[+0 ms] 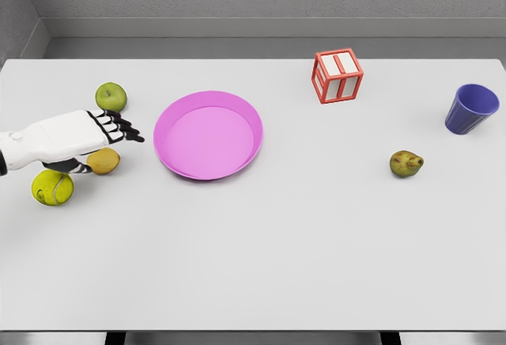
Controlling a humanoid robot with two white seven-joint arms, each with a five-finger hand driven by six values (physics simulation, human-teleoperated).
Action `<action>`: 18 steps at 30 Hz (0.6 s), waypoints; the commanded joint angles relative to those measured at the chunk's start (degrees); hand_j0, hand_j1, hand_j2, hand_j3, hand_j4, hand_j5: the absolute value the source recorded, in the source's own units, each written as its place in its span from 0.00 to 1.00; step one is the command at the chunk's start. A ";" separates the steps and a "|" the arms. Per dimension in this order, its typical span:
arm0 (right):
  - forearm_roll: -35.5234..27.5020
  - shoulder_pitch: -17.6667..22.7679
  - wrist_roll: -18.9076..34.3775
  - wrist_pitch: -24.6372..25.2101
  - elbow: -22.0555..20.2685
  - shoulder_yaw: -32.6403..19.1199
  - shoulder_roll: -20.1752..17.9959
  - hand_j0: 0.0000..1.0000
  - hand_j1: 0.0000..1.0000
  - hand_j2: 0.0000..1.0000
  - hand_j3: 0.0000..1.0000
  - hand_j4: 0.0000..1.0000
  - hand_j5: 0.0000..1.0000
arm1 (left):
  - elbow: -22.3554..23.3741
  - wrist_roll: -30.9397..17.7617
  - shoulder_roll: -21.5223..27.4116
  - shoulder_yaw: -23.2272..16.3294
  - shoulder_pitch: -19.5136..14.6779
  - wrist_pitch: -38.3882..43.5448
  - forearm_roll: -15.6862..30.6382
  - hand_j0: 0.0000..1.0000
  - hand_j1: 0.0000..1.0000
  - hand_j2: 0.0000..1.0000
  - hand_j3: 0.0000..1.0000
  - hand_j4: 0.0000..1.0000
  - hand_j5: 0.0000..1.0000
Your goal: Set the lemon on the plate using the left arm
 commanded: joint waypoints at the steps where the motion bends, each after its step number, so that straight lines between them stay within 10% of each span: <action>1: -0.02 0.00 0.06 0.00 -0.01 -0.01 0.00 1.00 1.00 1.00 1.00 1.00 1.00 | 0.24 0.03 -0.37 -0.01 0.00 0.08 0.31 0.93 0.93 0.93 0.93 0.93 0.93; 9: -0.02 0.00 0.06 0.00 -0.01 -0.01 0.00 1.00 1.00 1.00 1.00 1.00 1.00 | -0.02 0.03 -0.28 -0.10 0.35 0.08 1.62 0.96 0.96 0.96 0.96 0.96 0.96; 18: -0.02 0.00 -0.03 0.00 -0.01 -0.01 0.00 1.00 1.00 1.00 1.00 1.00 1.00 | -5.91 -5.85 7.18 -0.45 0.09 0.80 19.20 0.96 0.96 0.96 0.96 0.96 0.96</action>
